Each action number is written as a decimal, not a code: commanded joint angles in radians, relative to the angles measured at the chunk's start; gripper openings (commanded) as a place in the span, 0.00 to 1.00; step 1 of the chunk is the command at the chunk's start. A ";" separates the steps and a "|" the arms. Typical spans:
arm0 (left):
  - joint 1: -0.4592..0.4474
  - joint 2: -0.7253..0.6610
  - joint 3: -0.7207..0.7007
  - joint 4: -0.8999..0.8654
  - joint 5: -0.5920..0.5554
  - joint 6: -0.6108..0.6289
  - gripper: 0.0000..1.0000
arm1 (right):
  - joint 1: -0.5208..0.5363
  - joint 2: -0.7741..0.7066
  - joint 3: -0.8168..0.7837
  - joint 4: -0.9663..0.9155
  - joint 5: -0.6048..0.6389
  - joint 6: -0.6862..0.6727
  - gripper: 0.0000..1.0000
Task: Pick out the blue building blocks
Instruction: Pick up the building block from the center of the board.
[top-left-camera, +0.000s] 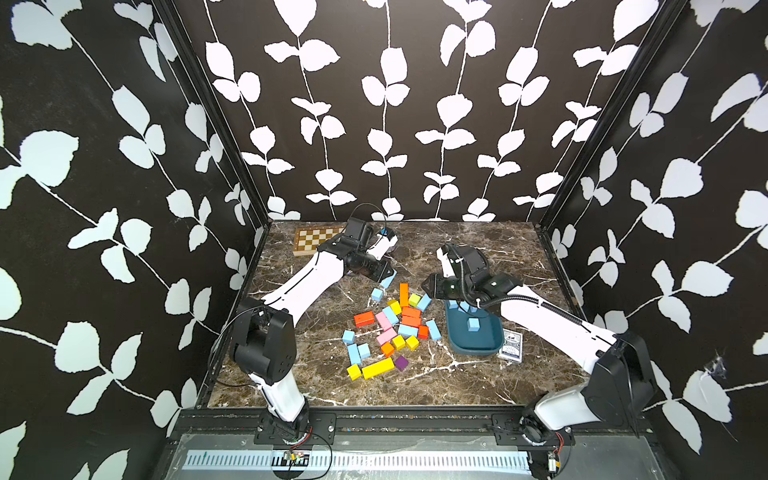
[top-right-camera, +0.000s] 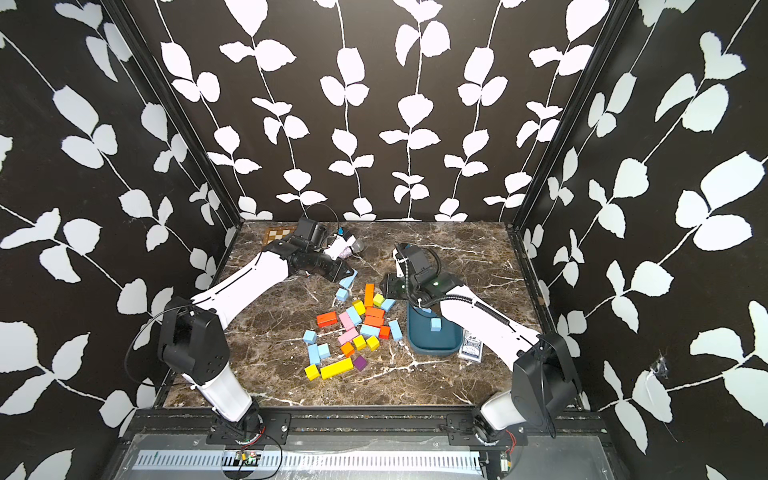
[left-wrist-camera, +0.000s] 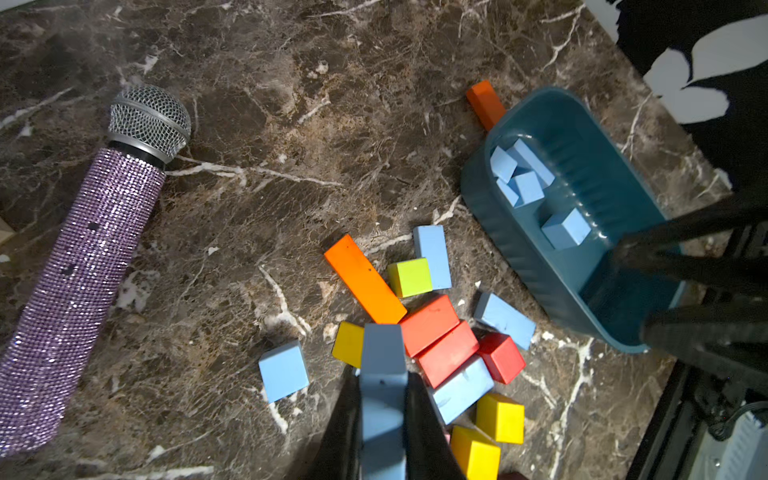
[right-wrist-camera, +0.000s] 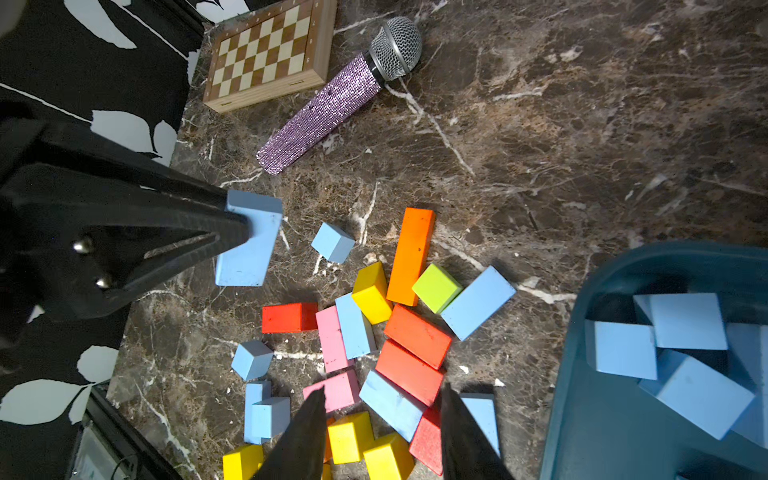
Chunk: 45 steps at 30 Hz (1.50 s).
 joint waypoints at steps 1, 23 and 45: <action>-0.001 -0.062 -0.038 0.040 0.051 -0.089 0.09 | 0.022 -0.007 -0.022 0.075 -0.033 0.065 0.44; 0.015 -0.092 -0.152 0.187 0.136 -0.288 0.09 | 0.064 0.028 -0.115 0.294 -0.143 0.283 0.45; 0.016 -0.112 -0.268 0.282 0.133 -0.486 0.04 | 0.064 0.091 -0.114 0.339 -0.241 0.342 0.48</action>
